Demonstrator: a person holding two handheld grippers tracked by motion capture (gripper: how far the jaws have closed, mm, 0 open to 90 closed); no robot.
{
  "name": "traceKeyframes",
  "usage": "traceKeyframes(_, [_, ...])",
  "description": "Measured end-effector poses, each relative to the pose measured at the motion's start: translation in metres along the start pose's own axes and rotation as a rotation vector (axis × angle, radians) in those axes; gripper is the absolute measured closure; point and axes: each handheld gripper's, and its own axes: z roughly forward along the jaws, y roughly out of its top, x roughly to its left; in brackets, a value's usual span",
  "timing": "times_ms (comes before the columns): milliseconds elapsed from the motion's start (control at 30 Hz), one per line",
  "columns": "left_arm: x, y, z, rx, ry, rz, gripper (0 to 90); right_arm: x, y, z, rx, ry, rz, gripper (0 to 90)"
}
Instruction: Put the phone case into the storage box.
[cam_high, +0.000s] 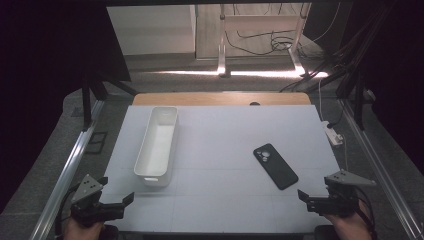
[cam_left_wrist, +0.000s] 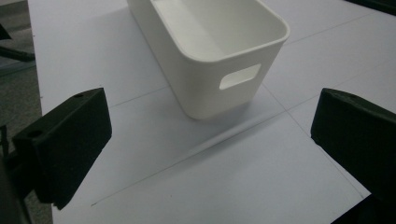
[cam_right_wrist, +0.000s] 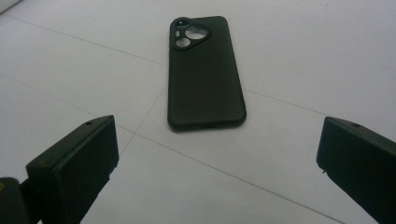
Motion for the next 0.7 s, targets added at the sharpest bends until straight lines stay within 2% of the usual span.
traceKeyframes(200, [-0.0021, 0.001, 0.0015, 0.013, 0.001, 0.021, 0.0, -0.0006, -0.0006, -0.0009, -0.005, 0.005, 0.009, 0.0])
traceKeyframes(367, [-0.0043, 0.0006, 0.0, 0.003, -0.001, 0.042, 0.0, -0.0003, 0.0001, 0.0005, 0.009, 0.006, 0.006, 0.0])
traceKeyframes(467, [-0.0064, 0.0015, 0.0, -0.003, -0.03, 0.025, 0.0, -0.0004, 0.0007, 0.0016, 0.017, 0.009, 0.007, 0.0])
traceKeyframes(600, [-0.0078, 0.0021, 0.0017, 0.015, -0.026, 0.039, 0.0, -0.0006, 0.0011, 0.0024, 0.023, 0.013, 0.01, 0.0])
traceKeyframes(700, [-0.0073, 0.0016, 0.0012, 0.012, -0.032, 0.034, 0.0, -0.0002, 0.0013, 0.0027, 0.023, 0.012, 0.002, 0.0])
